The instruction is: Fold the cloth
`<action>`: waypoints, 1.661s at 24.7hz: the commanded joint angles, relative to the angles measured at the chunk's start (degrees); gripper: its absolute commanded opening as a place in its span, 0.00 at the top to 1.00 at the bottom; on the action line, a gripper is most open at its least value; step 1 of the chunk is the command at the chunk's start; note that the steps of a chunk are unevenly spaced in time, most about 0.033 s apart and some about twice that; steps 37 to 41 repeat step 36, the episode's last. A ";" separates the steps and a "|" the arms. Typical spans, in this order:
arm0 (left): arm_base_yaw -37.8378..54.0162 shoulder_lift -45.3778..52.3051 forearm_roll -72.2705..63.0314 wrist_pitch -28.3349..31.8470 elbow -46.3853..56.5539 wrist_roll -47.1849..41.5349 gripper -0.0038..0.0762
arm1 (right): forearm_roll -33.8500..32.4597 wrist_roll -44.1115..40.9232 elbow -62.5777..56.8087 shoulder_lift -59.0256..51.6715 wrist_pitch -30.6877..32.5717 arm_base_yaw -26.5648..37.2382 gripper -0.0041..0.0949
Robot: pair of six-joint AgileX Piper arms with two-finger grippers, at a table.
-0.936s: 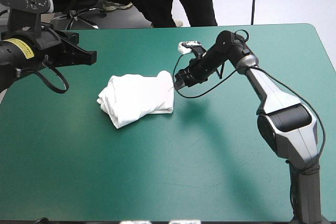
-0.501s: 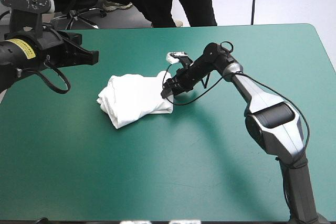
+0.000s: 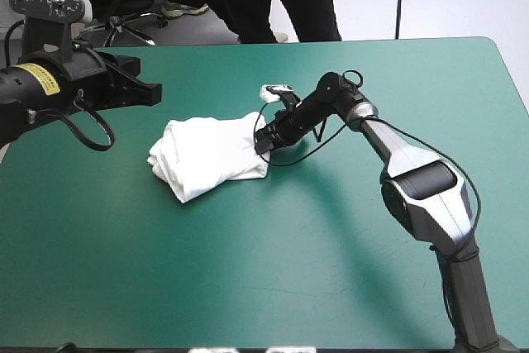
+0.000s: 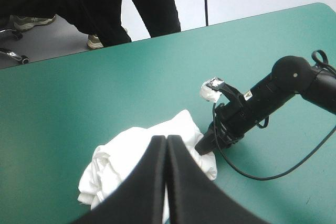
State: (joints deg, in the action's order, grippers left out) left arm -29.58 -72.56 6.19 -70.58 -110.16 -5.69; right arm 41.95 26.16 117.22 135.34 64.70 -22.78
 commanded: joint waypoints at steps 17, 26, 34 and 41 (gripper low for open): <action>-0.09 1.11 -3.29 -3.42 -1.05 -0.69 0.97 | -38.55 -6.12 -36.56 -32.24 -2.00 41.39 0.97; -0.09 1.11 -3.43 -3.42 -1.05 -0.05 0.97 | -27.84 -5.07 -46.74 -39.25 -10.91 60.45 0.97; -0.09 1.03 -4.01 -3.42 -0.97 0.56 0.97 | -27.87 -5.23 -46.86 -39.25 -11.78 60.45 0.73; -0.09 1.03 -4.29 -3.42 -0.97 1.05 0.97 | -28.86 -6.67 -46.74 -39.65 -11.24 60.45 0.47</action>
